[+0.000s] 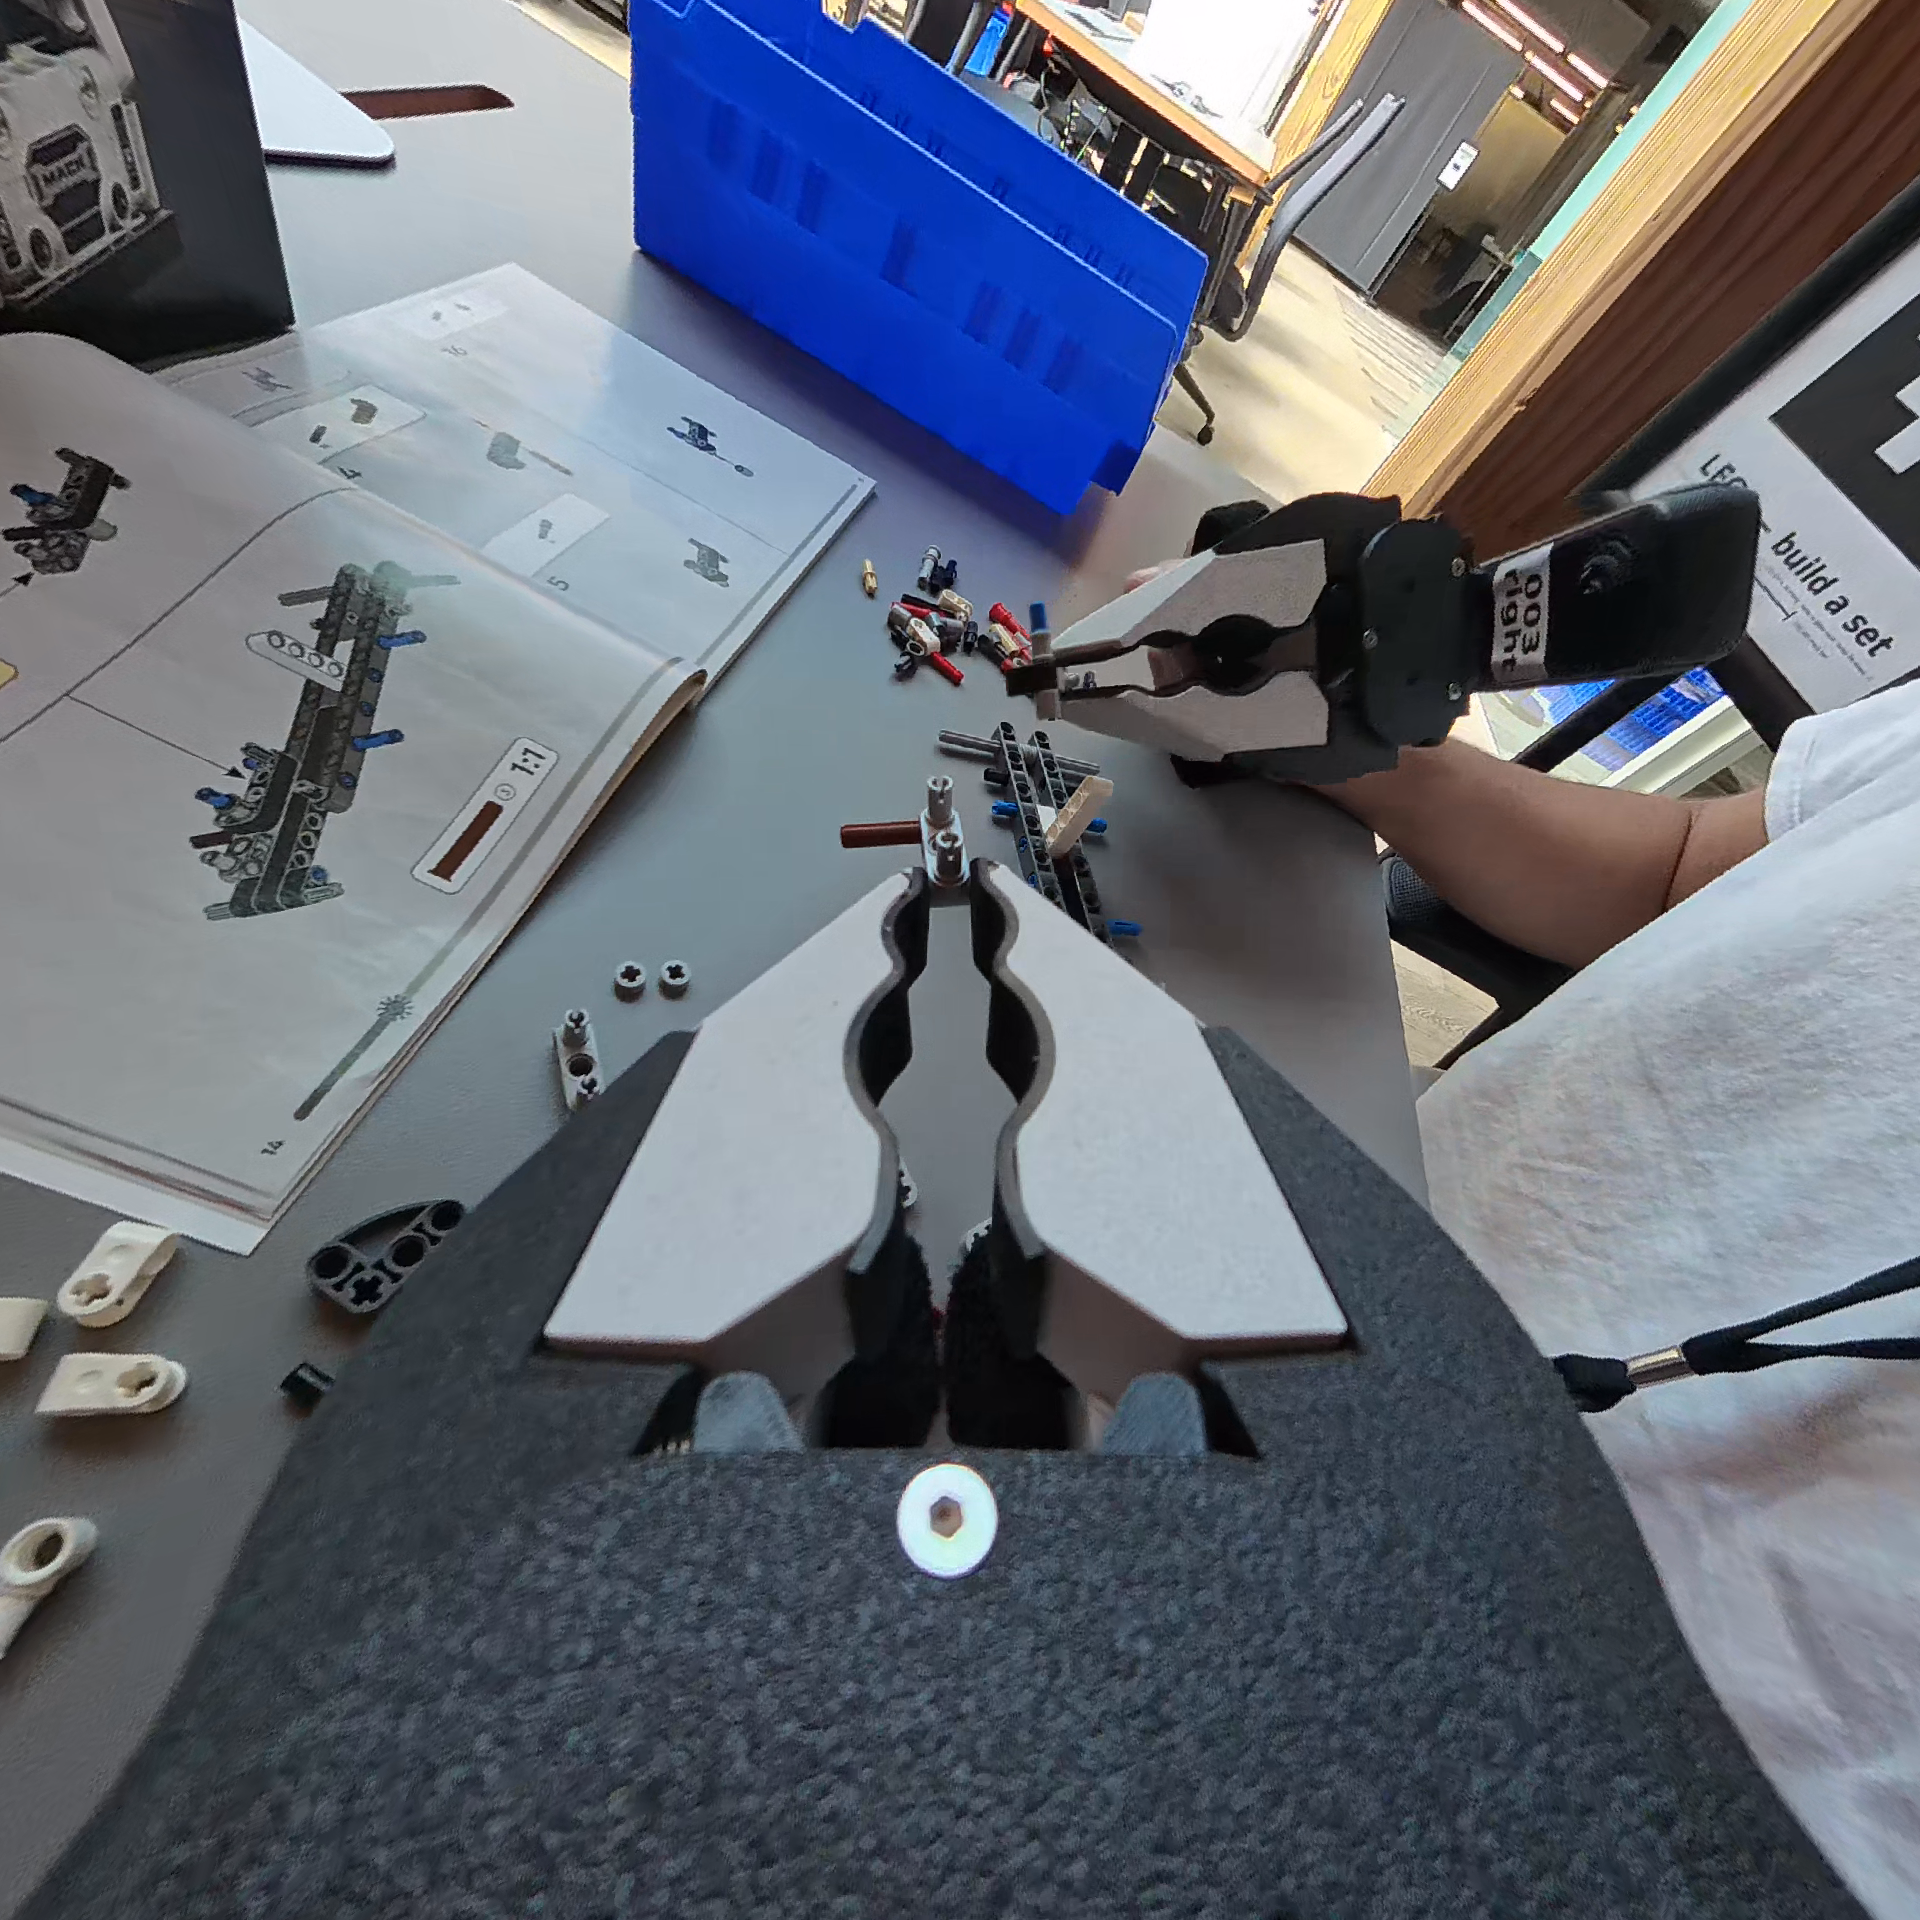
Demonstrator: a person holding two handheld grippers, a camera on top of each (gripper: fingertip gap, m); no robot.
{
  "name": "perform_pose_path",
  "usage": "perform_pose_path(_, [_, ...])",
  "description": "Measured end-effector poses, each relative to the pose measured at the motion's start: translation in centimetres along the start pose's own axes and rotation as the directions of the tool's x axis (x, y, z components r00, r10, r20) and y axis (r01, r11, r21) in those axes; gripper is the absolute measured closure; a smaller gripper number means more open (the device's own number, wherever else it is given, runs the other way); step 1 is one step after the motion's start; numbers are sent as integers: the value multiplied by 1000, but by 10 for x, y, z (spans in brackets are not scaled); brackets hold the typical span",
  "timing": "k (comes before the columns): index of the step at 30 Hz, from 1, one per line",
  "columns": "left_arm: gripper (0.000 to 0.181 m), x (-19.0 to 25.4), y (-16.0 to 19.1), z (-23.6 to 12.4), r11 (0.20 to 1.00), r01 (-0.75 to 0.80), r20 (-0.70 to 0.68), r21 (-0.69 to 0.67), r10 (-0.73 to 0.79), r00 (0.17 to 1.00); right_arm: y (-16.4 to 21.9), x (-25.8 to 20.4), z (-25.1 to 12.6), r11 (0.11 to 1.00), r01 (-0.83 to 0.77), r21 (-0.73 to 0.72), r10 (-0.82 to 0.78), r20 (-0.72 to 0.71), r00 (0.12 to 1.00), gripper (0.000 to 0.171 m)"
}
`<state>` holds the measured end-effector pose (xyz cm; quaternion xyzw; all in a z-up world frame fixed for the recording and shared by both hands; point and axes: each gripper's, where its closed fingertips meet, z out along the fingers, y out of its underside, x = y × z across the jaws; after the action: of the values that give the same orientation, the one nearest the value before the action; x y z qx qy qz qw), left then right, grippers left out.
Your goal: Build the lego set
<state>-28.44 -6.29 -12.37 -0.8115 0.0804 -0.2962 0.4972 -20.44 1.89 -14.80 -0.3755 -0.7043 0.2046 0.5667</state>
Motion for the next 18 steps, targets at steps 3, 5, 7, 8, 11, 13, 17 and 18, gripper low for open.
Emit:
perform_pose_path(3, [175, 0, 0, 1, 1000, 8, -5, 1, -8, 1000, 1, -4, 1, 999, 39, -17, -39, 0, 999, 167])
perform_pose_path(5, [175, 1, 2, 3, 1000, 8, -10, -7, -8, 1000, 1, -5, 1, 999, 45, -21, -45, 0, 999, 167])
perform_pose_path(7, [175, 4, 3, 5, 1000, 5, -15, -14, -5, 1000, 2, -6, 1, 999, 41, -20, -40, 8, 999, 167])
perform_pose_path(8, [175, 5, 4, 5, 1000, 4, -21, -18, -4, 1000, 2, -6, 1, 999, 38, -19, -38, 11, 999, 167])
perform_pose_path(11, [175, 7, 6, 7, 1000, -2, -27, -27, 1, 1000, -2, -11, -1, 997, 72, 11, -72, 31, 997, 167])
perform_pose_path(13, [176, 8, 6, 8, 1000, -2, -29, -29, 1, 1000, -5, -15, -1, 987, 154, 34, -155, 18, 988, 167])
perform_pose_path(17, [176, 8, 7, 9, 999, 3, -34, -33, -4, 999, -9, -20, 0, 958, 280, 52, -280, -19, 960, 167])
perform_pose_path(18, [176, 9, 8, 9, 999, 3, -36, -34, -4, 999, -10, -20, -1, 957, 283, 56, -283, -20, 959, 167])
